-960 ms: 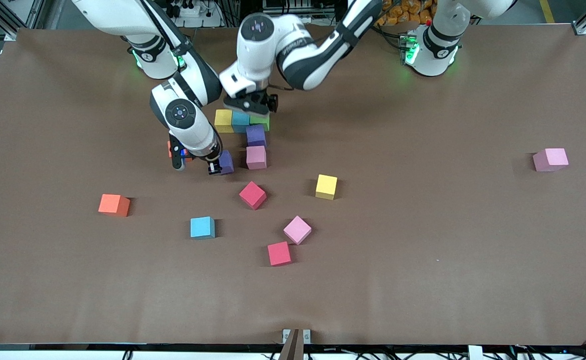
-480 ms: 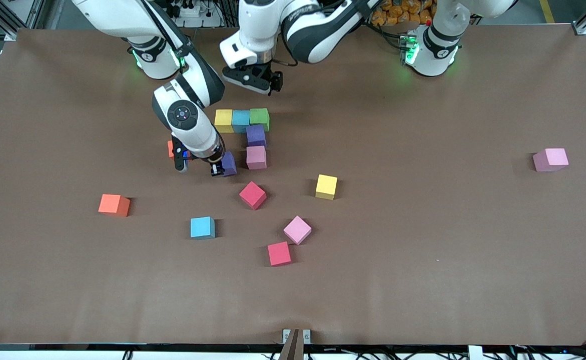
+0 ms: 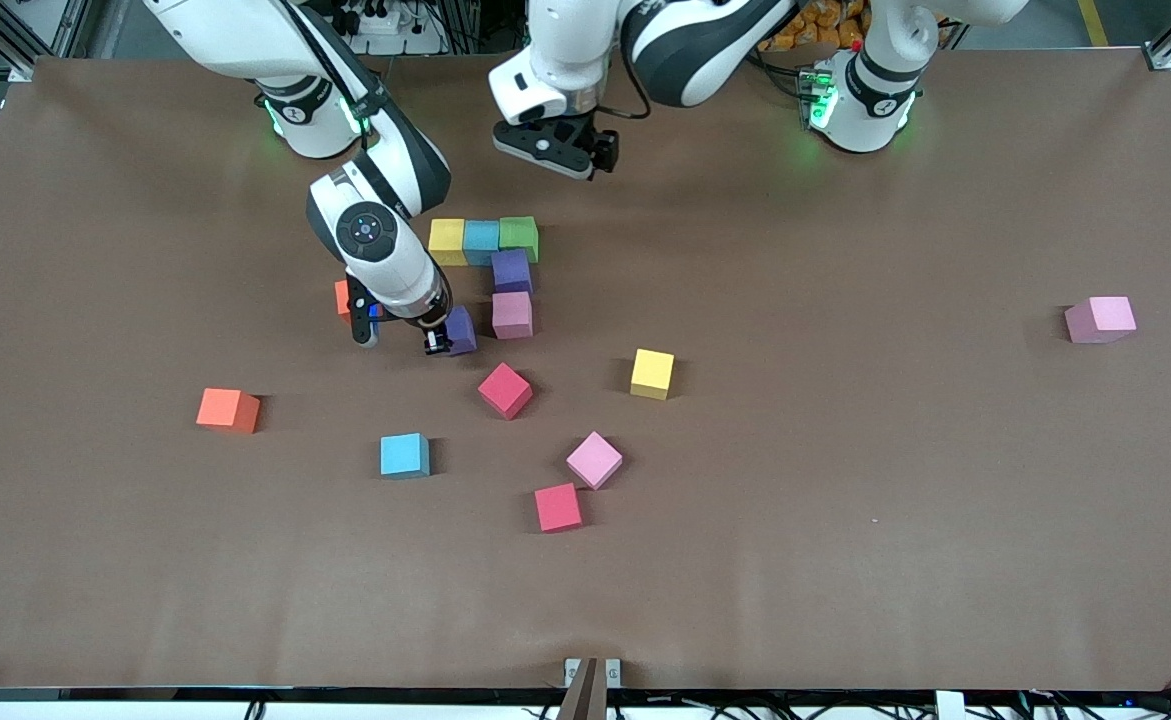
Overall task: Form number 2 with 11 blocks
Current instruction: 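Set the pink block with the left gripper while the right gripper carries purple, then lower the purple block onto the row and open the right gripper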
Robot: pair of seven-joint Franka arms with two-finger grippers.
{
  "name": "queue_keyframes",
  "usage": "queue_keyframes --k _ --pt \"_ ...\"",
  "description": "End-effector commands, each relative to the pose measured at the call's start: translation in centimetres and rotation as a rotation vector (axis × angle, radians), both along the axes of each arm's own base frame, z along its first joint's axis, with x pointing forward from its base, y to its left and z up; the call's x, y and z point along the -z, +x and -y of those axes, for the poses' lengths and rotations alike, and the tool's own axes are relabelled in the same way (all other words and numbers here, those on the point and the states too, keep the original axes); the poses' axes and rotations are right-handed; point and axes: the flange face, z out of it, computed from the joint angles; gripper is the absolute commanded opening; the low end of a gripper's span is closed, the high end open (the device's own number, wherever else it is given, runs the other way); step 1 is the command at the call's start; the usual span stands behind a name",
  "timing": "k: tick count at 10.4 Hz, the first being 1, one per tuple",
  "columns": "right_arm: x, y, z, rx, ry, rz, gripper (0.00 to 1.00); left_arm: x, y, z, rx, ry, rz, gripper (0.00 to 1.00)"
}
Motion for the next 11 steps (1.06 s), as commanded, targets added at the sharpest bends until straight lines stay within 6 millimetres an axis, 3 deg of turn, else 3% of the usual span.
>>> queue_keyframes --k 1,3,11 --pt "0.4 0.0 -1.3 0.02 0.01 -0.005 0.0 -0.4 1.7 -2.4 0.035 0.02 0.024 1.0" --pt "0.7 -0.3 -1.7 0.02 0.008 -0.011 0.0 -0.3 3.9 -4.1 0.095 0.029 0.018 1.0" --pt "1.7 -2.5 -3.6 0.016 0.002 -0.04 0.0 1.1 2.8 -5.2 0.431 0.099 -0.038 1.0"
